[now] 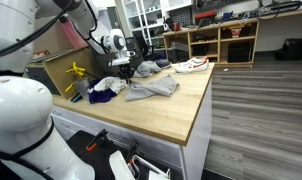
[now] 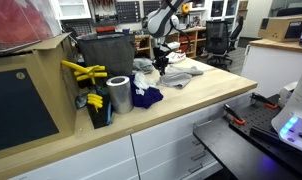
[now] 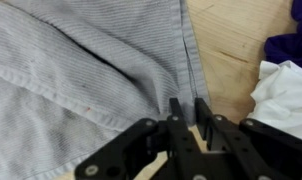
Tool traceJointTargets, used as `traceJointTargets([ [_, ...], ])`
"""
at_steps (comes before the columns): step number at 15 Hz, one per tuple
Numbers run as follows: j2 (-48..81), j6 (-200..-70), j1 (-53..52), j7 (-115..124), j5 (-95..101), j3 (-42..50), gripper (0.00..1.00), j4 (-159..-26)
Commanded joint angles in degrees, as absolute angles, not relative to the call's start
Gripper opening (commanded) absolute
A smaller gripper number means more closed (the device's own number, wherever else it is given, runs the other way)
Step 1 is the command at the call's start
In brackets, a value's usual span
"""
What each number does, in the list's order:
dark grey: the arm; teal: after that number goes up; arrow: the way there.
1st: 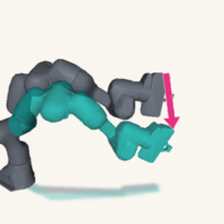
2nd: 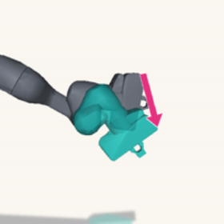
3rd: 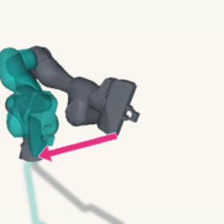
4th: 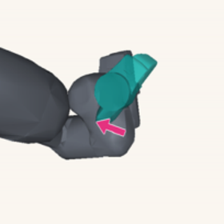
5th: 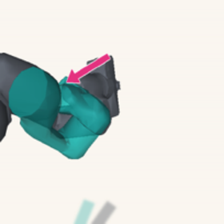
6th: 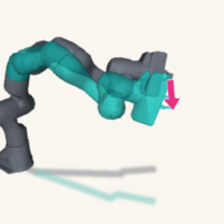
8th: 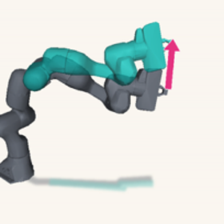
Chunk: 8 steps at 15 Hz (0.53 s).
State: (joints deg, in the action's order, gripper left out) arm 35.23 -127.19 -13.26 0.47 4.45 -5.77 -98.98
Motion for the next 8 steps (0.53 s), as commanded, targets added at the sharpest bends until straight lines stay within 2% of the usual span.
traceJointTargets([
  [1,35.0,-126.9,-12.7,0.0,5.0,-5.9,0.54,-98.3],
  [7,25.4,-131.6,-9.9,3.4,3.8,-3.9,0.98,-107.0],
  [8,23.2,-132.2,-9.5,5.6,3.5,-3.2,1.0,-109.0],
])
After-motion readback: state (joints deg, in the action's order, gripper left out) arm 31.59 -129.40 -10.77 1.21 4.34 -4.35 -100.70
